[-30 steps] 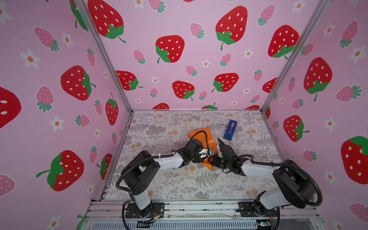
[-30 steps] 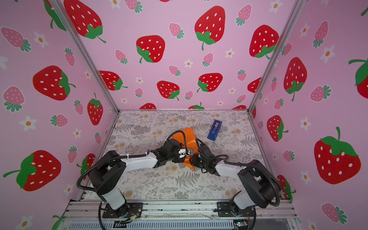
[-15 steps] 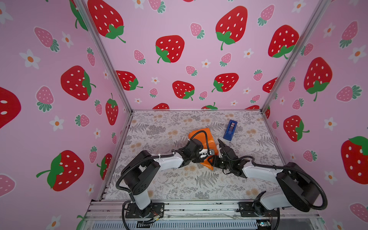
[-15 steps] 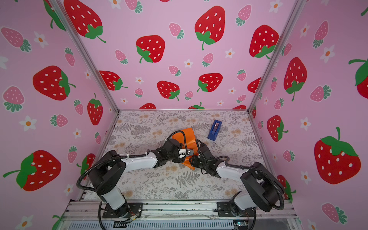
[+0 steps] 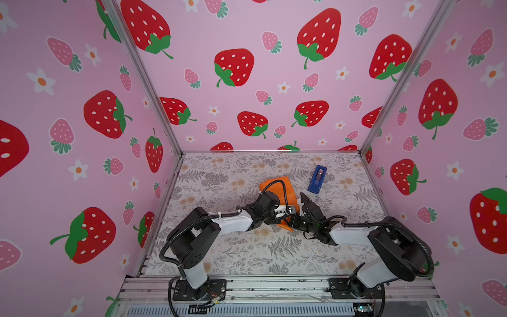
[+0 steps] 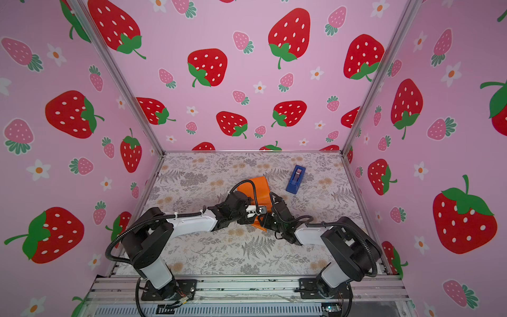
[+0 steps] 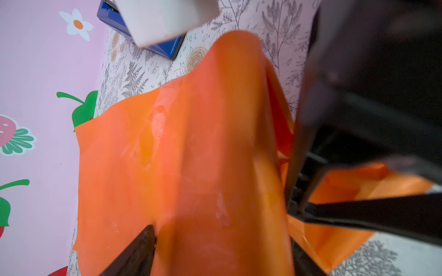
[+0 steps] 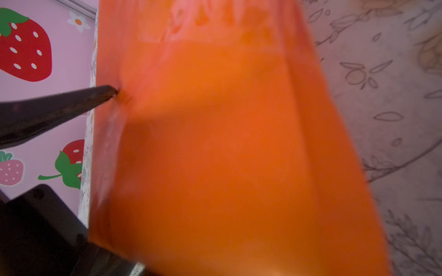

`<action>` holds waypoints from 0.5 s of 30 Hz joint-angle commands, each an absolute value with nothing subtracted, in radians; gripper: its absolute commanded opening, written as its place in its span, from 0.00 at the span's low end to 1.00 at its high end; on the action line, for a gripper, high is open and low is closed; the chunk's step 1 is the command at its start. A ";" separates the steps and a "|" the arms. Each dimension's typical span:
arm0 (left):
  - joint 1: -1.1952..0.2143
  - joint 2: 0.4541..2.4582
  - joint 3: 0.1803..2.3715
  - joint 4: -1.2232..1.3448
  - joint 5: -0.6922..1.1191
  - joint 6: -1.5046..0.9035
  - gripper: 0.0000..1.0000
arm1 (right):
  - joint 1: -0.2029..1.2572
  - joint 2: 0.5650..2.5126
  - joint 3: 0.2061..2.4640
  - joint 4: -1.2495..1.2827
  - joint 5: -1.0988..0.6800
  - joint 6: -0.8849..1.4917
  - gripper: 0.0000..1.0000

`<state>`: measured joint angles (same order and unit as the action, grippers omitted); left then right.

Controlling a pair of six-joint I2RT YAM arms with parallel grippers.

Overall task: Wrap a gift box in wrapping paper
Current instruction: Fold the wrapping paper for the gift box.

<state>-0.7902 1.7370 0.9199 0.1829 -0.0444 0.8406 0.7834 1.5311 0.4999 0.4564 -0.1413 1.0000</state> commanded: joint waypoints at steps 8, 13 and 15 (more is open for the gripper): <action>-0.792 1.699 0.868 0.071 0.025 0.854 0.78 | 0.789 1.419 0.461 0.361 -0.048 1.014 0.41; -0.792 1.672 0.851 0.056 0.038 0.872 0.83 | 0.789 1.405 0.453 0.355 -0.049 1.017 0.42; -0.792 1.664 0.842 0.054 0.033 0.882 0.84 | 0.789 1.408 0.453 0.362 -0.057 1.014 0.44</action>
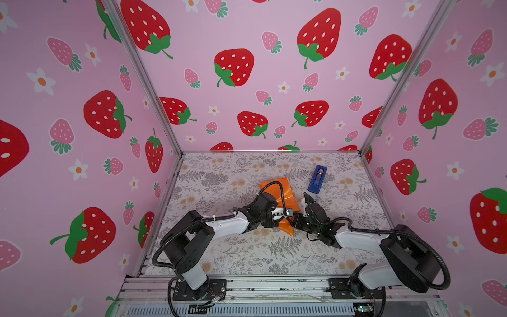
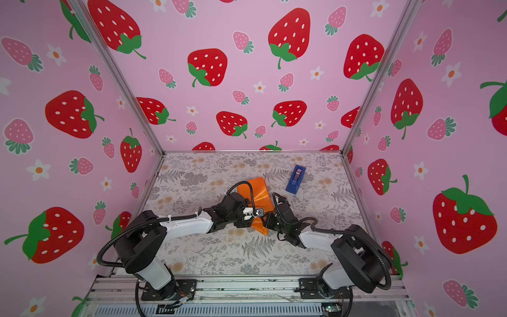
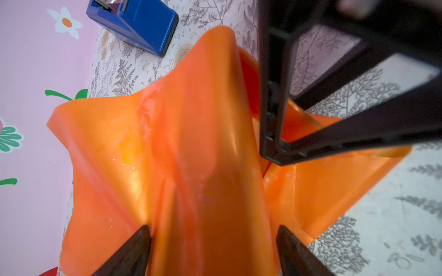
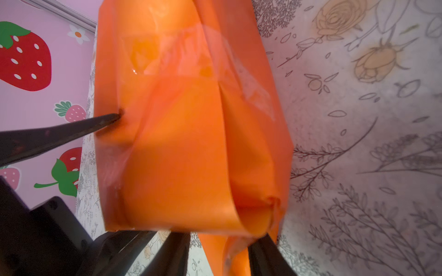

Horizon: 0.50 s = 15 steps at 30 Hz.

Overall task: Wrap a gift box in wrapping paper
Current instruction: Fold the wrapping paper for the gift box.

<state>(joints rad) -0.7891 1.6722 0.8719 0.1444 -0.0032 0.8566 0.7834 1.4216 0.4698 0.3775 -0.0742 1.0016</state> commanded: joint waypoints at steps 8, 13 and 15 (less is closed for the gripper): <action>-0.792 1.614 0.826 0.042 0.028 0.882 0.86 | 0.789 1.437 0.451 0.413 -0.132 1.007 0.45; -0.791 1.579 0.826 0.052 0.009 0.846 0.86 | 0.789 1.446 0.462 0.333 -0.101 1.035 0.44; -0.792 1.559 0.819 0.056 0.014 0.832 0.86 | 0.789 1.440 0.459 0.324 -0.084 1.045 0.43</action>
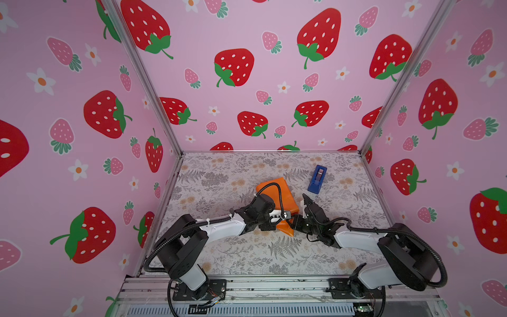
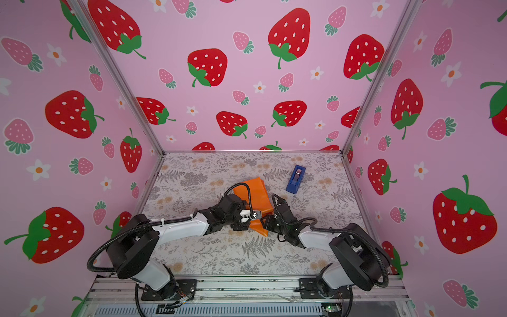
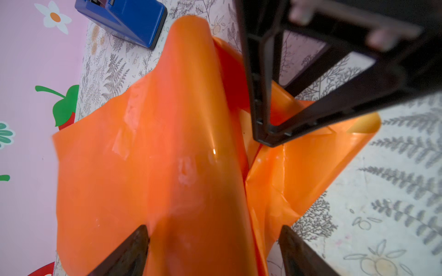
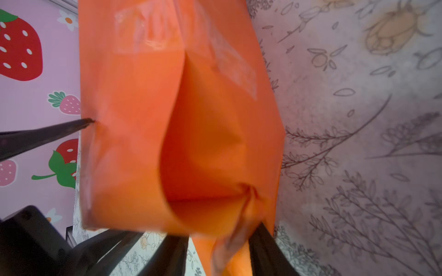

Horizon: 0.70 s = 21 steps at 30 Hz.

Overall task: Wrap a gift box in wrapping paper
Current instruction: Fold the wrapping paper for the gift box.

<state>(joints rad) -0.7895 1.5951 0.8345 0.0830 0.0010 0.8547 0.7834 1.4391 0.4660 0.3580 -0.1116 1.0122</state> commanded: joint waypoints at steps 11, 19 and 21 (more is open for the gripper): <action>-0.794 1.518 0.797 0.035 0.023 0.826 0.87 | 0.788 1.454 0.499 0.238 -0.025 1.054 0.61; -0.794 1.530 0.801 0.035 0.018 0.832 0.87 | 0.789 1.515 0.551 0.197 0.001 1.061 0.73; -0.795 1.537 0.805 0.036 0.019 0.832 0.87 | 0.791 1.542 0.575 0.173 0.009 1.058 0.73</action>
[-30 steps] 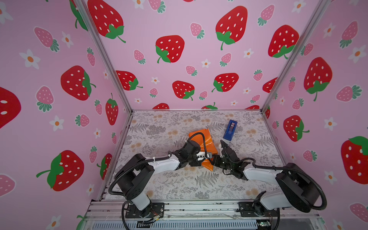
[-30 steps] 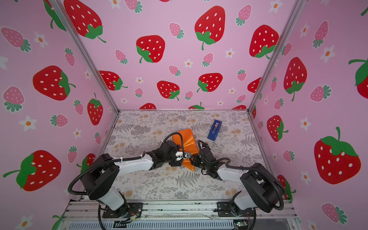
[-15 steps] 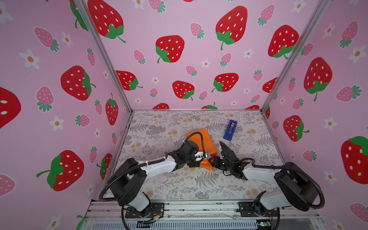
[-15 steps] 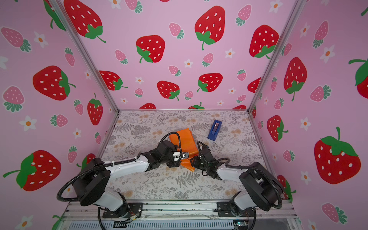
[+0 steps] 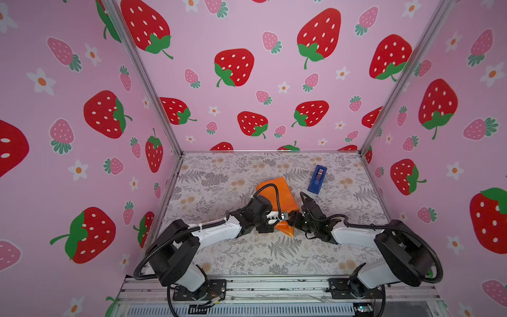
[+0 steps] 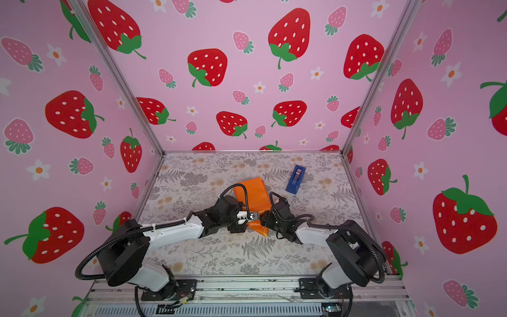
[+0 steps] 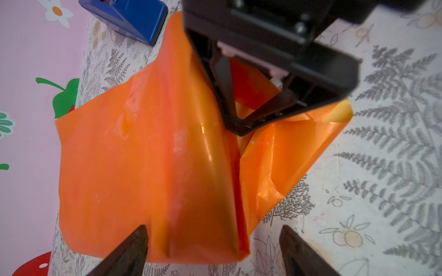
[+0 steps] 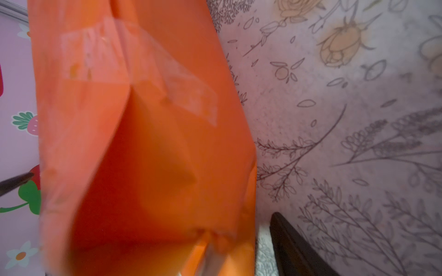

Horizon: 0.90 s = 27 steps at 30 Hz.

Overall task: Wrap a gift box in wrapping paper
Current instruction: Fold the wrapping paper for the gift box.

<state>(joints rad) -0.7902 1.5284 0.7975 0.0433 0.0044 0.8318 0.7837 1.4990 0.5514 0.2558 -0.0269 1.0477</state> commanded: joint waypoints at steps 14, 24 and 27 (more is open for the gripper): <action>-0.797 1.554 0.808 0.039 0.008 0.844 0.87 | 0.841 1.535 0.603 0.105 -0.031 0.954 0.68; -0.797 1.537 0.807 0.032 0.005 0.842 0.87 | 0.865 1.491 0.591 0.091 -0.129 0.852 0.66; -0.797 1.541 0.805 0.027 0.000 0.852 0.87 | 0.865 1.459 0.566 0.117 -0.139 0.838 0.61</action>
